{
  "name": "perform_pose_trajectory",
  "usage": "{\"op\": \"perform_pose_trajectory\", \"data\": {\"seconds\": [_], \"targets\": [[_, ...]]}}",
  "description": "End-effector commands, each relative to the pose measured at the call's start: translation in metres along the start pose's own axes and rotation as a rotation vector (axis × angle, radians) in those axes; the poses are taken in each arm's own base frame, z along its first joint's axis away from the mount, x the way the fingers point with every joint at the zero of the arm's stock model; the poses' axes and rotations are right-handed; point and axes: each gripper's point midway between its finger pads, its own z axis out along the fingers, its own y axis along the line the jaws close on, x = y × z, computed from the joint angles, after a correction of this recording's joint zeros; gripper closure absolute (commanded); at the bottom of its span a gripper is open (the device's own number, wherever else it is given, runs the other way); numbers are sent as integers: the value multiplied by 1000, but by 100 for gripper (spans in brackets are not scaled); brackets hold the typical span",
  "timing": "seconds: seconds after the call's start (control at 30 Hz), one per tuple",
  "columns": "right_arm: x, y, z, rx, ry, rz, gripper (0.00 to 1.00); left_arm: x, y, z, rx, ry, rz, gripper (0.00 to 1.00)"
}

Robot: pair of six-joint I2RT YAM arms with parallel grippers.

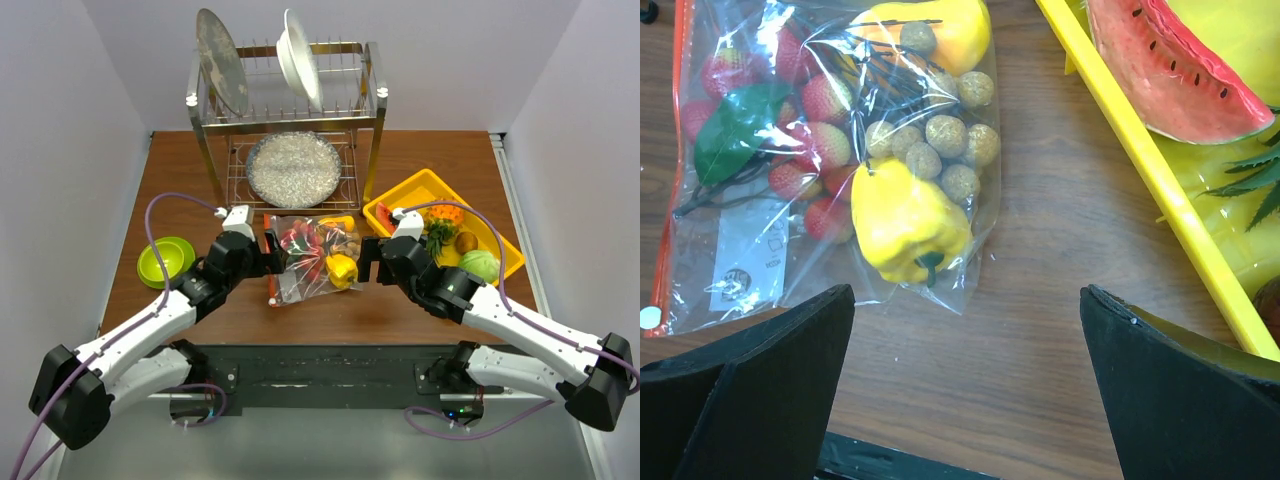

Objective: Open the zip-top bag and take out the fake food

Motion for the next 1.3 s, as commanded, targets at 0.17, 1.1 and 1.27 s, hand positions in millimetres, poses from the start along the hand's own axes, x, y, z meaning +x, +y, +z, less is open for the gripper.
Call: {"op": "perform_pose_trajectory", "data": {"seconds": [0.17,1.1,1.27], "targets": [[-4,-2,2,9,-31,11,1,-15,3,-3,-36,-54,-4,0],[131,144,-5,-446,235,234,4,86,1,-18,138,192,-203,65],[137,144,-2,-466,231,378,6,109,-15,-25,210,253,-229,85]]}}
